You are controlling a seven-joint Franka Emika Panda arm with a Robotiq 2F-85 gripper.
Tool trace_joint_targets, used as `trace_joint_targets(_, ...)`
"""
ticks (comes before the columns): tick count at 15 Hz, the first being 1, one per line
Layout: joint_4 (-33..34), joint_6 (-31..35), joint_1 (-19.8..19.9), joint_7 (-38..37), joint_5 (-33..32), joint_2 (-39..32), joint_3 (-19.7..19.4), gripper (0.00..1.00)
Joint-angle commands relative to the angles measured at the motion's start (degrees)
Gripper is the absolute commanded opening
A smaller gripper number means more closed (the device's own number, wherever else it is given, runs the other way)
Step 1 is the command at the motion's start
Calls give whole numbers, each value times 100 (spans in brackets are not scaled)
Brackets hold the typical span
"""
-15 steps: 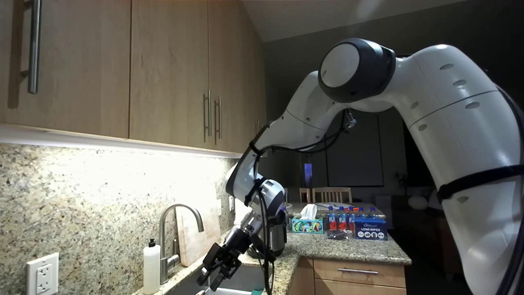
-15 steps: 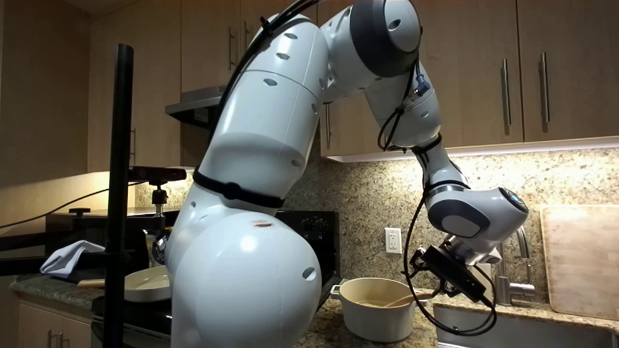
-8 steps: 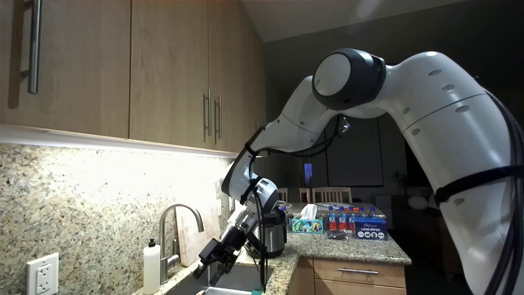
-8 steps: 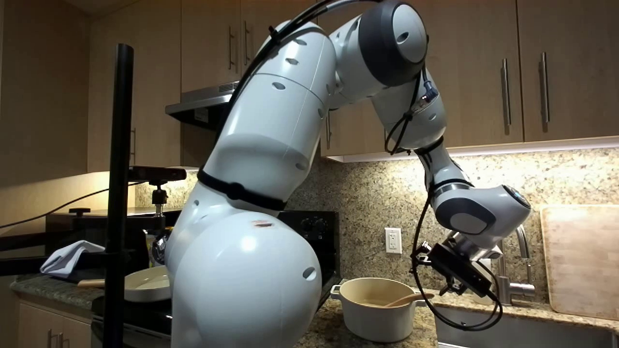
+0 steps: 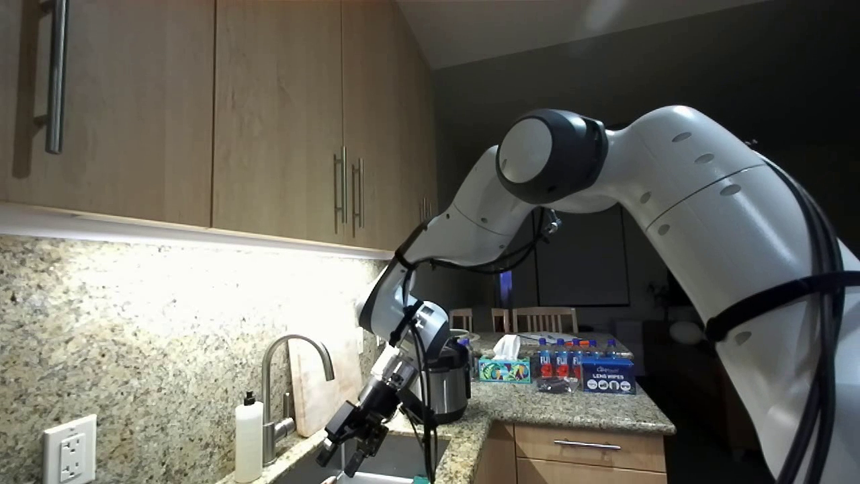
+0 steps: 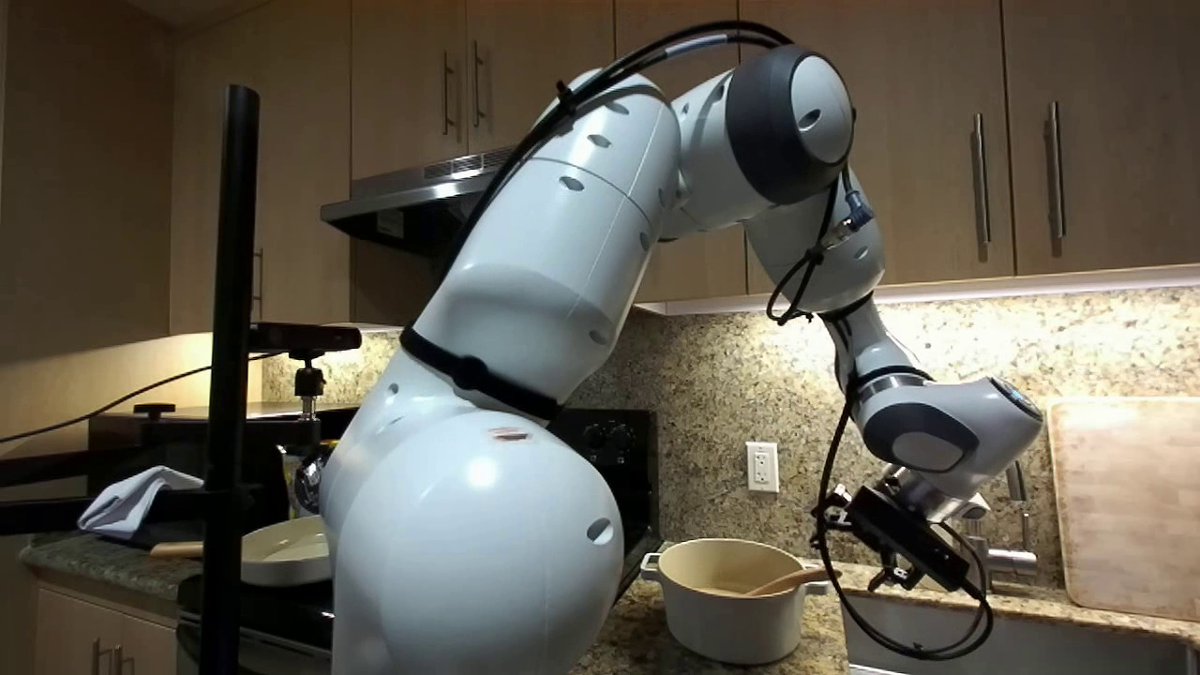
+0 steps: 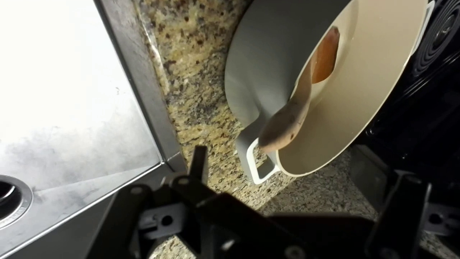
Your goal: Pick up the cooking stick and stir in the pot
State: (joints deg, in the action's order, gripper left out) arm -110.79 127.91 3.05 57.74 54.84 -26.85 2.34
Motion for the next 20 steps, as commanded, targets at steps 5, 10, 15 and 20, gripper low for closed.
trace_joint_targets(5,579,-23,-8,-179,-405,-470,101,100)
trace_joint_targets(10,781,-118,-11,-197,-635,-643,212,100)
trace_joint_targets(15,744,-149,48,-138,-852,-676,286,100)
trace_joint_targets(20,787,-215,61,-131,-1080,-744,332,100)
